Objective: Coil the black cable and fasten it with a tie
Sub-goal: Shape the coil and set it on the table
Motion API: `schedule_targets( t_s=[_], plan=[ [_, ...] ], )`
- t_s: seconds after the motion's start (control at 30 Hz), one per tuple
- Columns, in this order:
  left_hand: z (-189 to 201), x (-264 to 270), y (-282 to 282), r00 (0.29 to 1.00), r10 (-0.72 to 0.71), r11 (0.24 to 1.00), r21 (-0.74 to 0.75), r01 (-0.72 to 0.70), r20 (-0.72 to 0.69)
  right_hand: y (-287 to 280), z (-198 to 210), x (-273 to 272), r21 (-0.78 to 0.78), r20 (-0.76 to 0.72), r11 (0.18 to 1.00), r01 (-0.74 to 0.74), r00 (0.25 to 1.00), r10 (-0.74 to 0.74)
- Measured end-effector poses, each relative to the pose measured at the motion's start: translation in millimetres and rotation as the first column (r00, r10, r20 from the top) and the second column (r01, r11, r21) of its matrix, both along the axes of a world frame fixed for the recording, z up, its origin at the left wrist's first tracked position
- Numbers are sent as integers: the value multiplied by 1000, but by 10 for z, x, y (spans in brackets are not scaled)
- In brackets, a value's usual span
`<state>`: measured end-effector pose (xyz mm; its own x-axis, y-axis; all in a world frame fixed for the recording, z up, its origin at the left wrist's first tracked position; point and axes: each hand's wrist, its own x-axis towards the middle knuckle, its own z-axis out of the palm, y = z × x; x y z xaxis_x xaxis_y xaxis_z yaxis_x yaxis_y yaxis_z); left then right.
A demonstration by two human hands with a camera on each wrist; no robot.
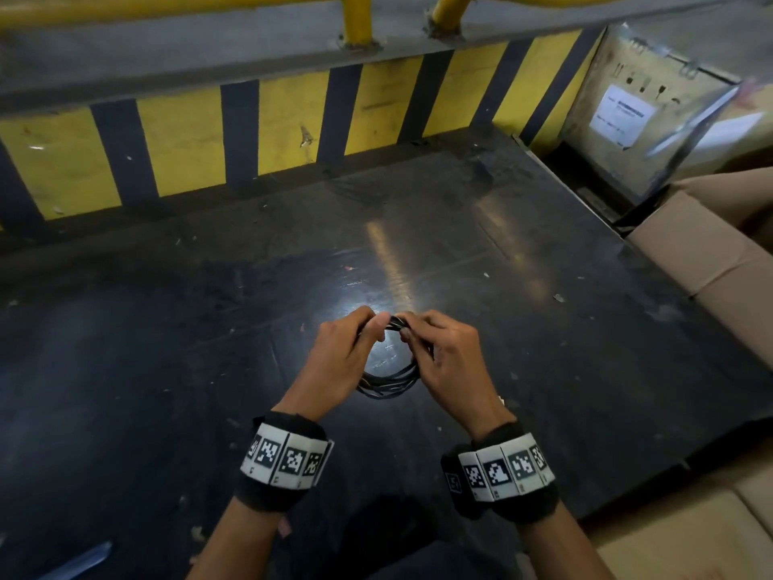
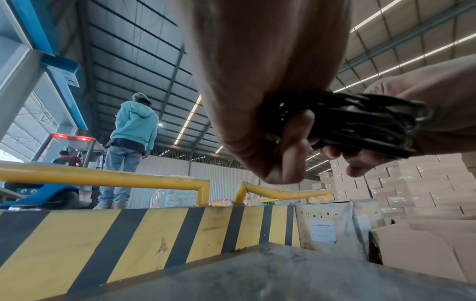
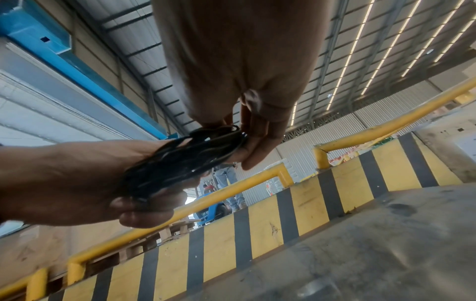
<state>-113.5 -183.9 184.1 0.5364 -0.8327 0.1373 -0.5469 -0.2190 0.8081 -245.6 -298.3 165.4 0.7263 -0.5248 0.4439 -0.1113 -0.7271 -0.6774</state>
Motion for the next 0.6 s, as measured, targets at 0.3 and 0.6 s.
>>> schedule_targets(
  t_s=[0.3, 0.6],
  plan=[
    [-479, -115, -88, 980, -89, 993, -54, 100, 179, -151, -355, -516, 358, -70, 932, 53, 997, -30],
    [-1019, -236, -111, 959, -238, 970, 97, 224, 157, -615, -1317, -1483, 178, -577, 806, 565, 723, -379]
  ],
)
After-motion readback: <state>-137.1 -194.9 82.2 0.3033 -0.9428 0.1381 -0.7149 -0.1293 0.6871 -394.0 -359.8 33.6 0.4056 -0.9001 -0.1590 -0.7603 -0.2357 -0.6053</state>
